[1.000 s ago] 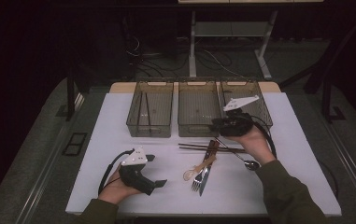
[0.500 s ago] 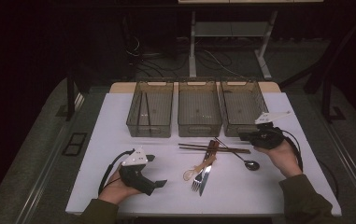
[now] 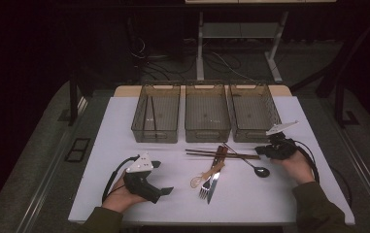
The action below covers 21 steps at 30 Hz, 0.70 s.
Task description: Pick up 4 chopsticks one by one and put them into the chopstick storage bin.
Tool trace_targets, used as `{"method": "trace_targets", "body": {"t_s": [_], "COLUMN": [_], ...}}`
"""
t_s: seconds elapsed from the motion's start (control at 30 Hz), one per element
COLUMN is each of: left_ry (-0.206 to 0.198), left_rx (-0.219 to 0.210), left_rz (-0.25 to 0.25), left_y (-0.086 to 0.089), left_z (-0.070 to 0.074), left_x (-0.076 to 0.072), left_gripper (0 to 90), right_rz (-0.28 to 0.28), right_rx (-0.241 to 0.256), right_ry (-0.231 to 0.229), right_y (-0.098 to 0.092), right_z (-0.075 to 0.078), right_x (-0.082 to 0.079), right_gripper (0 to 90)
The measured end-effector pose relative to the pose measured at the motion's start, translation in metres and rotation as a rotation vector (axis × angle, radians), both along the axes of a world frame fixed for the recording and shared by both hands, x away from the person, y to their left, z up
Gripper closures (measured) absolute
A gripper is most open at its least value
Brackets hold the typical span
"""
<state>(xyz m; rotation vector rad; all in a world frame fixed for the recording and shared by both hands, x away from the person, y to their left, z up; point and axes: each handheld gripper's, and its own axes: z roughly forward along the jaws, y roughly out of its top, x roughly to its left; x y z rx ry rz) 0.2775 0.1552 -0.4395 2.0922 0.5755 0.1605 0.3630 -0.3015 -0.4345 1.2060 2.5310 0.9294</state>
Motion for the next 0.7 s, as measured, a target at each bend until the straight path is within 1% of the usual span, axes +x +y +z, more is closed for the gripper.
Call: {"method": "trace_targets", "body": {"t_s": [0.07,0.1,0.3,0.6,0.7], "left_ry": [0.0,0.001,0.001,0.003,0.003], "left_rx": [0.0,0.0,0.0,-0.002,-0.001], "left_rz": [-0.001,-0.001,0.0,-0.001,-0.002], "left_y": [-0.0001,-0.0002,-0.0002,-0.0002,-0.0003], "left_z": [-0.0001,-0.0002,-0.0003,-0.0004,-0.0004], "left_x": [0.0,0.0,0.0,0.0001,0.0001], "left_gripper": [0.0,0.0,0.0,0.0,0.0], "right_rz": [0.003,0.003,0.005,0.012,0.011], "right_rx": [-0.011,-0.011,-0.014,-0.026,-0.019], "right_ry": [0.005,0.011,0.015,0.025,0.03], "right_y": [-0.0001,0.0004,0.002,-0.0005,-0.0029], "right_z": [-0.002,-0.0026,-0.004,-0.0058,-0.0056], "right_x": [-0.0001,-0.0003,-0.0004,-0.0027,-0.0046], "right_gripper": [90.0,90.0,90.0,90.0,90.0]}}
